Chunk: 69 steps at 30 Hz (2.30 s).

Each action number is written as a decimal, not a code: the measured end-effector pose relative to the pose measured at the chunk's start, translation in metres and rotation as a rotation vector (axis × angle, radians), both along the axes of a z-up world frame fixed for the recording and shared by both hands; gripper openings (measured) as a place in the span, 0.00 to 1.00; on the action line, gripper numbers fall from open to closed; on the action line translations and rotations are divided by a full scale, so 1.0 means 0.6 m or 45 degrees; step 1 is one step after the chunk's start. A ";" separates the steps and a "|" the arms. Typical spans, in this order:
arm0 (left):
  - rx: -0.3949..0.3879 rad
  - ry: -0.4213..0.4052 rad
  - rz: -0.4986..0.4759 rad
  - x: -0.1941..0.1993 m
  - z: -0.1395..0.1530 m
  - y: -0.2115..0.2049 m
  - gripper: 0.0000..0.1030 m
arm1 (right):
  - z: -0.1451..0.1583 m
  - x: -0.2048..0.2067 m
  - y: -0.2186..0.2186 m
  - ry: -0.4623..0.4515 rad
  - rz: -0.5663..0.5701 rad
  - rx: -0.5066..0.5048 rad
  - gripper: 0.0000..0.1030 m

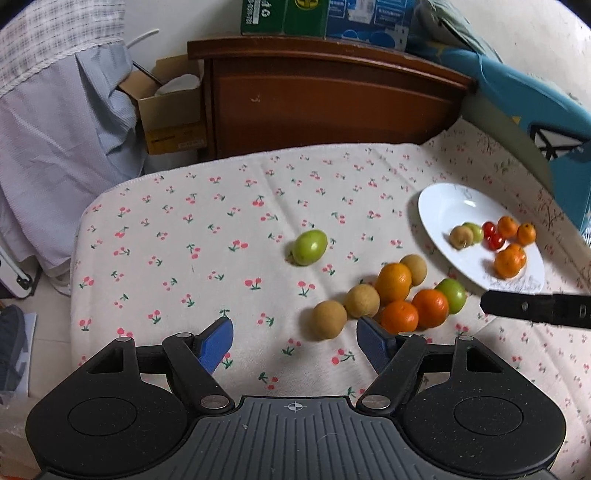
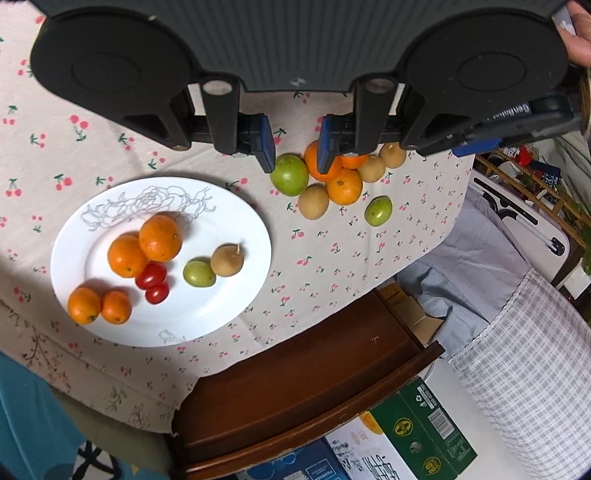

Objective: Organize fruits
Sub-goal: 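Move both open grippers back to the fruit pile, then grasp a brown fruit with the left gripper while the right gripper grasps a green plum, then carry the brown fruit and the green plum over the white plate with both grippers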

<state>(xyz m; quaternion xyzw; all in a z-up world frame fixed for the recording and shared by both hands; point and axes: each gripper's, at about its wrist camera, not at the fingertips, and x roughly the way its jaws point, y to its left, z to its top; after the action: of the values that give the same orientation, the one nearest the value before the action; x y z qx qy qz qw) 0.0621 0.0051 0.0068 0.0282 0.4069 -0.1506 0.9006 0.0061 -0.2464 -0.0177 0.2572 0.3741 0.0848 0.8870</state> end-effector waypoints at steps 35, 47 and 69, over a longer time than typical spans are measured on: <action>-0.032 0.000 -0.143 0.016 -0.039 -0.042 0.22 | -0.039 0.049 0.009 0.041 -0.038 0.068 0.24; -0.035 -0.013 -0.130 0.006 -0.026 -0.041 0.22 | -0.028 0.044 0.007 0.012 -0.044 0.028 0.16; -0.060 -0.023 -0.095 -0.002 -0.013 -0.042 0.22 | -0.042 0.046 0.008 0.062 -0.066 0.101 0.27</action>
<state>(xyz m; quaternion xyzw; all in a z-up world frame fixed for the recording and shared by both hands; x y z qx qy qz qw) 0.0608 -0.0199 -0.0011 0.0234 0.3939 -0.1934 0.8983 0.0338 -0.2418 -0.0430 0.3038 0.3850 0.0701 0.8686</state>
